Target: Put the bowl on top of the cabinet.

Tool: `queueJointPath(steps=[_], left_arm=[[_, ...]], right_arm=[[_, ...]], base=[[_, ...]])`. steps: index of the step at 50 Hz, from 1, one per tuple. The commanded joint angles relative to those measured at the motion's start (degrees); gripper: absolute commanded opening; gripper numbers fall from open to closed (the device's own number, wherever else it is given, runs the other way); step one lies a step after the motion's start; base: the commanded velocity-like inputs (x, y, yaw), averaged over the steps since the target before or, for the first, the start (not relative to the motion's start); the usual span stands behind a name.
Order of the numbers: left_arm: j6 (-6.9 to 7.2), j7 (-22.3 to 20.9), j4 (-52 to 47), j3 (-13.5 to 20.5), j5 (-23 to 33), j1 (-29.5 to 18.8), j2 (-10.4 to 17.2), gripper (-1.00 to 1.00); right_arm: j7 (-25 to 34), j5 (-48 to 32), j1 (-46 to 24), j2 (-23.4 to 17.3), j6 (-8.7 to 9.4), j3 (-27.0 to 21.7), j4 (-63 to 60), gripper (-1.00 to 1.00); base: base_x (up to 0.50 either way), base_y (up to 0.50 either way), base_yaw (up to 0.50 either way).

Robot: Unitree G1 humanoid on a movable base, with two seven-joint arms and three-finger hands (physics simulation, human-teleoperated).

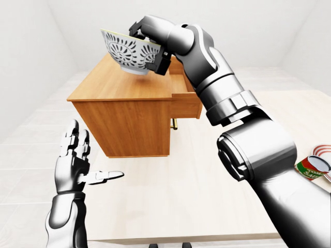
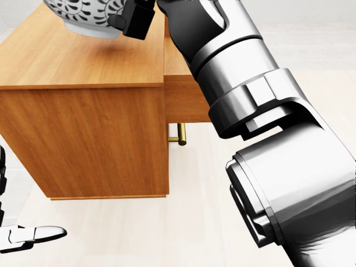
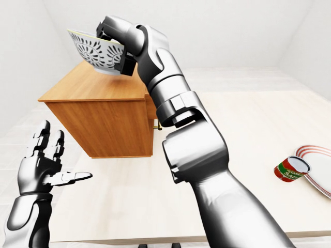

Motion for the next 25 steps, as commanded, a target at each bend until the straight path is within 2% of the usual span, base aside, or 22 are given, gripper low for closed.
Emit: queueJointPath(steps=[1,25], left_arm=[[0.0,-0.1,-0.3,0.5,-0.4,0.0,0.2,1.0],[0.0,-0.5,-0.5,1.4,-1.2,0.1,0.3,1.0]], right_arm=[[-3.3,-0.8,-0.5,0.8,0.0,-0.5,0.8,-1.0],[-5.7,-2.4,0.1,2.7,0.0,0.5,2.6,-1.0]], base=[[0.0,0.0,0.0],[0.0,0.0,0.0]])
